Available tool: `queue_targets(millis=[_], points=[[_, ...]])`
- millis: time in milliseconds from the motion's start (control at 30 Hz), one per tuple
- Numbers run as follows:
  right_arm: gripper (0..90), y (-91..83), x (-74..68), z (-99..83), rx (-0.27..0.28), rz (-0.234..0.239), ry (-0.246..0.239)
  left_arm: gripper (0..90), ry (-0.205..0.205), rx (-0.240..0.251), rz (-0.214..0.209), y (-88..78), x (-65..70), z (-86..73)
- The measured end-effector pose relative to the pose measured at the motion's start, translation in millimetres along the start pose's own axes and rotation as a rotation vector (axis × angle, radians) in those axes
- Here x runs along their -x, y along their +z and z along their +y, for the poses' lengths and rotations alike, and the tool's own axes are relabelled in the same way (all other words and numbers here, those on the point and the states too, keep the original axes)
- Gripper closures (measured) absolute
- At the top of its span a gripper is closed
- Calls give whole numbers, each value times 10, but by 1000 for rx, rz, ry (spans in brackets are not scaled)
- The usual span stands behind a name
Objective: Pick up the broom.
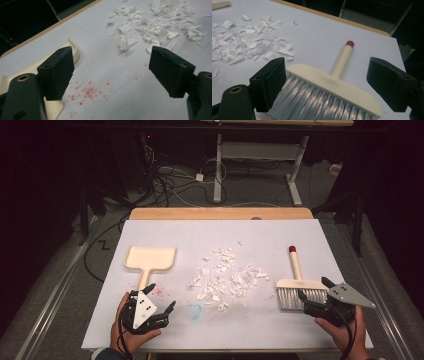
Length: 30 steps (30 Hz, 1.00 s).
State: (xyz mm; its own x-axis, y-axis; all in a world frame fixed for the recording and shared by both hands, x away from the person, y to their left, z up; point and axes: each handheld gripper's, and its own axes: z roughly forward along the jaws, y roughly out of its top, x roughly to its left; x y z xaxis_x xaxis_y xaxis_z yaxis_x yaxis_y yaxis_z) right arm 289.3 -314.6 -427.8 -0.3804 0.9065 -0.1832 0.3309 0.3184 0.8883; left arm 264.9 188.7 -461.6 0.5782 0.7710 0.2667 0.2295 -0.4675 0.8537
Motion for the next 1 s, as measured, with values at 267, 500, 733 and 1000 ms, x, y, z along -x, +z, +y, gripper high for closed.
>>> queue_targets(millis=[267,500,733,1000], points=[[246,114,87,36,-41,-12,29,194,11,-19,-9,26,21,6],[280,389,280,146,-177,2,111,194,10,-32,-8,44,24,-14],[328,916,439,357,-359,2,163,189,13,-34,-9,79,5,1],[472,1435,586,252,-537,9,267,189,15,-43,-9,69,3,-29]])
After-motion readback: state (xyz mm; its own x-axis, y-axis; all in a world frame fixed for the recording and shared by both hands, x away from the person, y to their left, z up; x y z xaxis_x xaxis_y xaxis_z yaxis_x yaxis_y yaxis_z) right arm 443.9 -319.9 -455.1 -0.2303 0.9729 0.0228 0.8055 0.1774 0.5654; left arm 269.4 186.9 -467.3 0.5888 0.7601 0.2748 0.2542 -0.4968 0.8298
